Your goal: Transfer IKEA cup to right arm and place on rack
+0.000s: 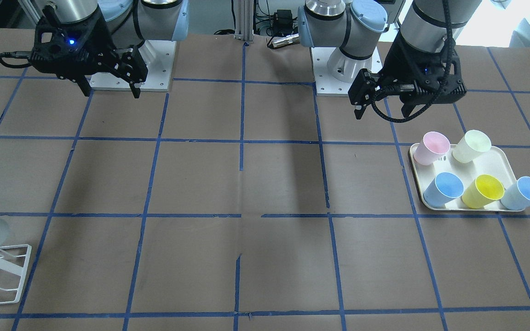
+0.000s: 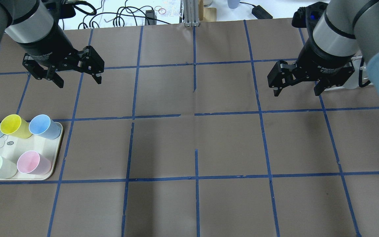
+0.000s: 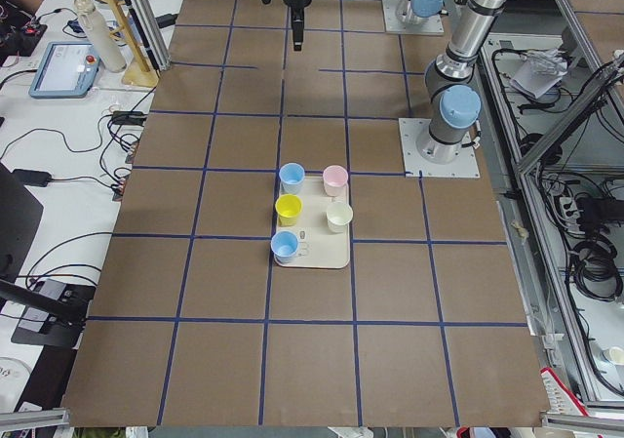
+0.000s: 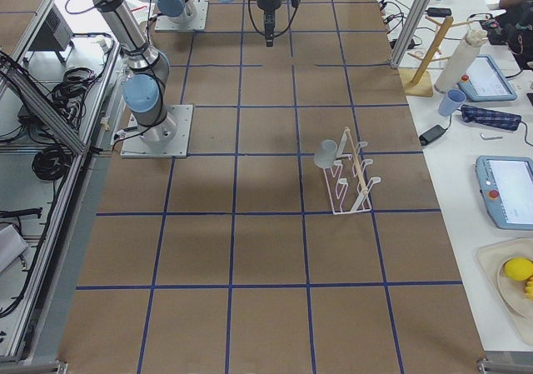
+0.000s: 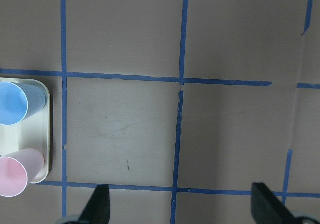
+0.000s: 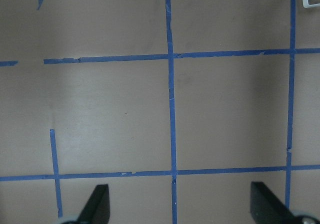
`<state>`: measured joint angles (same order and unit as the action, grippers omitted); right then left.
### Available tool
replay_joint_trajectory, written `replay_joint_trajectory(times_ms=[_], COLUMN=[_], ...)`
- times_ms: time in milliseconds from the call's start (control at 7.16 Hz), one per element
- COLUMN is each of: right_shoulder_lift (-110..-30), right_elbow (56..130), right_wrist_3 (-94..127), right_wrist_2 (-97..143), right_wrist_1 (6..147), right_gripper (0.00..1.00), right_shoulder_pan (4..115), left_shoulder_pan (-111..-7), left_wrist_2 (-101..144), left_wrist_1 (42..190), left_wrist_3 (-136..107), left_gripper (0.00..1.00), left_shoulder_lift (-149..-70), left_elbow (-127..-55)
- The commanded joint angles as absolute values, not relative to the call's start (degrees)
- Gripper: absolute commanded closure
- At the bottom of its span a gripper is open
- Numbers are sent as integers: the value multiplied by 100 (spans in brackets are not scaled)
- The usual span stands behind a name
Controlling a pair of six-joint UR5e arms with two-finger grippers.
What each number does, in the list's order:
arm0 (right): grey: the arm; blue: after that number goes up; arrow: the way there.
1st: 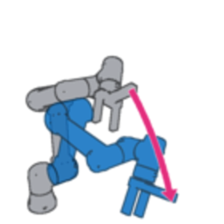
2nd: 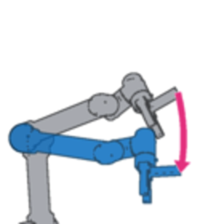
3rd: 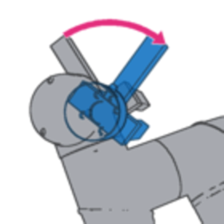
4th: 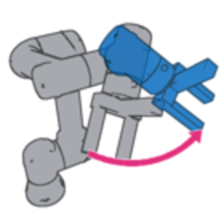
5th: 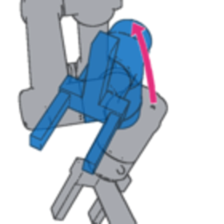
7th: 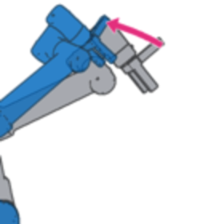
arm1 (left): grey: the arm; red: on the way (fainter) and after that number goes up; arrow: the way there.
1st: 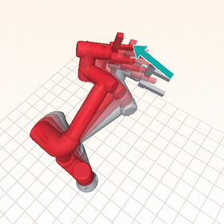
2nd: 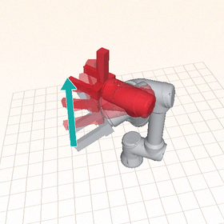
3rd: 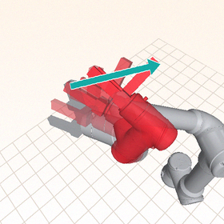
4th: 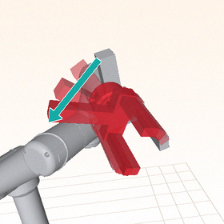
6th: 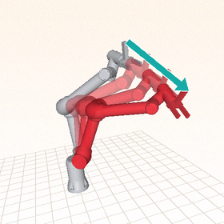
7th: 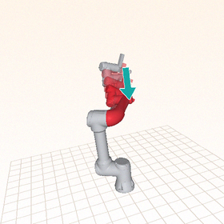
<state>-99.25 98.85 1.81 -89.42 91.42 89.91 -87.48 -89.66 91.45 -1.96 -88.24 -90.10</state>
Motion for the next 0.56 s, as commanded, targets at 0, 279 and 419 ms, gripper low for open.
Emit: replay_joint_trajectory(times_ms=[0, 279, 419], right_shoulder_lift=[-10090, -10081, -10090], right_elbow=[10116, 10108, 10090], right_wrist_3=[220, 220, 220], right_wrist_2=[-8938, -8939, -8938], right_wrist_1=[9141, 9123, 9001], right_gripper=[0, 0, 0], right_shoulder_pan=[8956, 8834, 8781], left_shoulder_pan=[-8728, -8728, -8728], left_wrist_2=[-8868, -8903, -8903], left_wrist_1=[9254, 9387, 9361], left_wrist_3=[-237, -220, -211], left_gripper=[0, 0, 0], left_shoulder_lift=[-8807, -8772, -8728], left_elbow=[-9000, -9009, -9009])
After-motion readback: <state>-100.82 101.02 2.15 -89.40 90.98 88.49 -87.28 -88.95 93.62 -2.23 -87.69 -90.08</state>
